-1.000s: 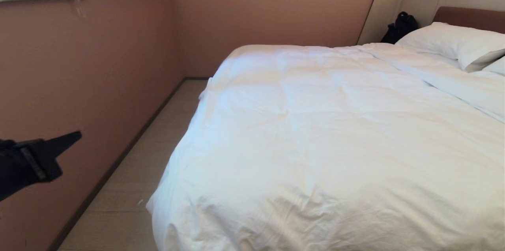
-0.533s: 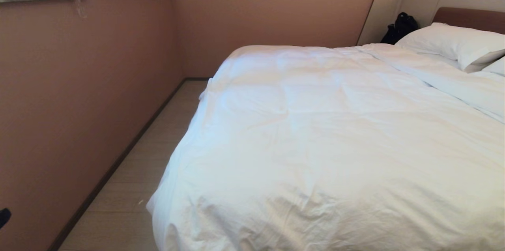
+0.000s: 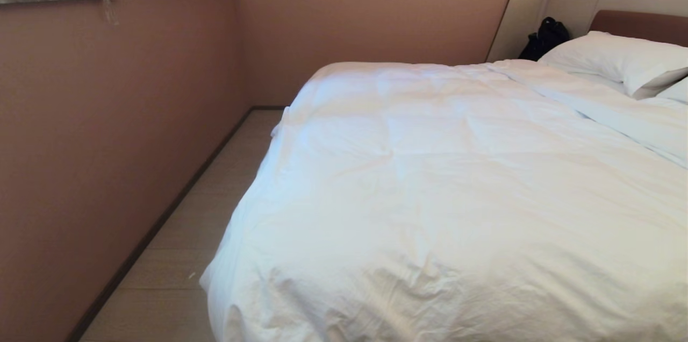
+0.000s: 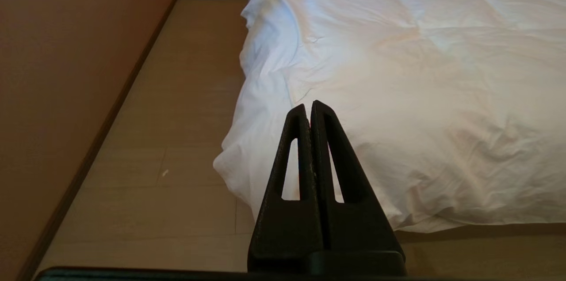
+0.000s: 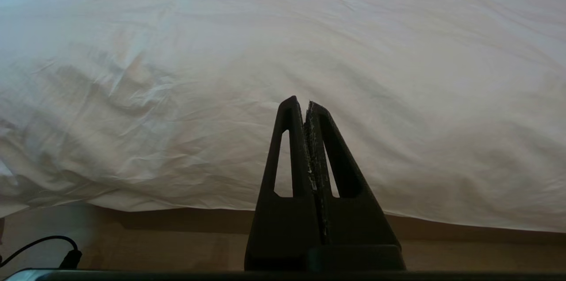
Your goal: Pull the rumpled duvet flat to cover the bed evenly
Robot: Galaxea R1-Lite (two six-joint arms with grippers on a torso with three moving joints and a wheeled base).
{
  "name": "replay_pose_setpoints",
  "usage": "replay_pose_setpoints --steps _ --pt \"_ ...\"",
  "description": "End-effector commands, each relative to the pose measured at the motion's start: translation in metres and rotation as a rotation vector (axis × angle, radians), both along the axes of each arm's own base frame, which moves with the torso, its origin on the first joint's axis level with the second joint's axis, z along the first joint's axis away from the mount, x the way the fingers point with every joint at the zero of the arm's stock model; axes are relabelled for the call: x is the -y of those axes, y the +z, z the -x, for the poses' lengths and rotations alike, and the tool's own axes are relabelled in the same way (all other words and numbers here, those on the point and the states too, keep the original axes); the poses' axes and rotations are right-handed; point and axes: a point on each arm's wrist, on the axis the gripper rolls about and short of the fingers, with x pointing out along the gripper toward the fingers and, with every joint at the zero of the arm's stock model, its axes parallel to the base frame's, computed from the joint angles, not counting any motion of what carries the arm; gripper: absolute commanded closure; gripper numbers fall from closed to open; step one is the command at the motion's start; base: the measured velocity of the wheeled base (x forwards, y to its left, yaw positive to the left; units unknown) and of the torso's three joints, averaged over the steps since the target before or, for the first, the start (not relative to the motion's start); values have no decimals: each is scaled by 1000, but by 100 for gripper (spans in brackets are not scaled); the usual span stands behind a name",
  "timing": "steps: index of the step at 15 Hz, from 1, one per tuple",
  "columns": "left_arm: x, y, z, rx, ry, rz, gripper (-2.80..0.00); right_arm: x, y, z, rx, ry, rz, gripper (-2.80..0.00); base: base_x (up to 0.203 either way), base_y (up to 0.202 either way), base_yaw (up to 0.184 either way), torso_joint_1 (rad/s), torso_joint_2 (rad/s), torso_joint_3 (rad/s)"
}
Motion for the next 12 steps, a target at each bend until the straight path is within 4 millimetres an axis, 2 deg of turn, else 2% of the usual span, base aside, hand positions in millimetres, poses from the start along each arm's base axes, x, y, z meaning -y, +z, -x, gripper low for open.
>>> replay_pose_setpoints --steps 1,4,6,7,10,12 --pt "-1 -2 7 38 -32 -25 0 0 0 0 1 1 1 0 0 0 0 0 0 0" --pt "-1 -13 16 81 -31 -68 0 0 0 0 1 1 1 0 0 0 0 0 0 0" --pt "-1 -35 28 159 -10 -154 0 0 0 0 1 1 1 0 0 0 0 0 0 0" --pt "-2 -43 27 166 5 -174 0 0 0 0 1 1 1 0 0 0 0 0 0 0" --pt "-2 -44 25 179 6 -120 0 0 0 0 1 1 1 0 0 0 0 0 0 0" --pt "-2 -54 16 185 8 -125 0 0 0 0 1 1 1 0 0 0 0 0 0 0"
